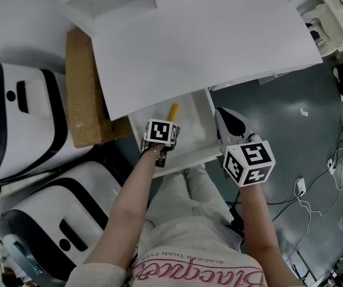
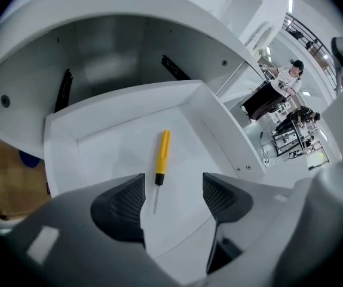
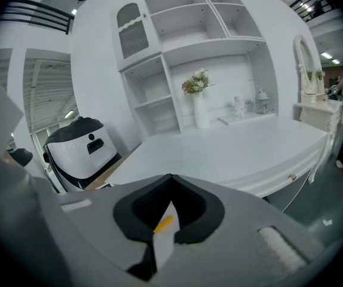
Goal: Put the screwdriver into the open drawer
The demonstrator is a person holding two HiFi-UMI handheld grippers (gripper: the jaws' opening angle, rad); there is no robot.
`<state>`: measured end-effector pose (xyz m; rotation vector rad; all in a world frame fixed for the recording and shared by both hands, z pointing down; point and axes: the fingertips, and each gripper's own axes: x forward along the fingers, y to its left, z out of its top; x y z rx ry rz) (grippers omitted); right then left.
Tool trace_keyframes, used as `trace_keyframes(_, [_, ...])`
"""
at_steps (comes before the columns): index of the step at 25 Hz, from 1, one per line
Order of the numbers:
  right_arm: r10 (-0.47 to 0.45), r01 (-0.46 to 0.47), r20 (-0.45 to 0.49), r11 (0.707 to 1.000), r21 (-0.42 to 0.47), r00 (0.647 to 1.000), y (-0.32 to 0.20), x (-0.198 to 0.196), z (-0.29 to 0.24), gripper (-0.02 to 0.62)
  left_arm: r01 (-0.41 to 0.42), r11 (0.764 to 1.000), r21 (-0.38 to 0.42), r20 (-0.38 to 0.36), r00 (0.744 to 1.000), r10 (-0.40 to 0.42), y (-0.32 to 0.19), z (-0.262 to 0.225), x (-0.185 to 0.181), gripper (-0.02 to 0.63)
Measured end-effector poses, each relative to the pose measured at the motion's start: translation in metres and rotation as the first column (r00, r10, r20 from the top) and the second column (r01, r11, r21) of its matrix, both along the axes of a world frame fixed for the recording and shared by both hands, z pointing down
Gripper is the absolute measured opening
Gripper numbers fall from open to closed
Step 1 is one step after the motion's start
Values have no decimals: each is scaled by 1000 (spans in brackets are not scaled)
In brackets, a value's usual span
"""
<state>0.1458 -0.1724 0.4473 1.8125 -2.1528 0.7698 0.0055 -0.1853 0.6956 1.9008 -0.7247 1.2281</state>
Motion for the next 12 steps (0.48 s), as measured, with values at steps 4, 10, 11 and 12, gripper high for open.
trace_keyframes(4, [-4,4,-11,1000,19,1000,-1,-4,-9,2,5,1000,14,-17,1000,-5,-1,-11,-3,324])
trace_keyframes(10, [16,-15,-16,999,43,1000,-4,-4,-23,1,0,999,39,-43,999,2,-3,-35,-5,318])
trace_keyframes(11, [18,-17,-14,999,46,1000,-4,-4,-25,0,3,999,48,-47,999,0,-4,-39,-5,312])
trace_keyframes(12, [17,-17,-13,999,50,1000,-5,-5,-27,0,8,998,57,-53,999,-5,-5,-44,-6,304])
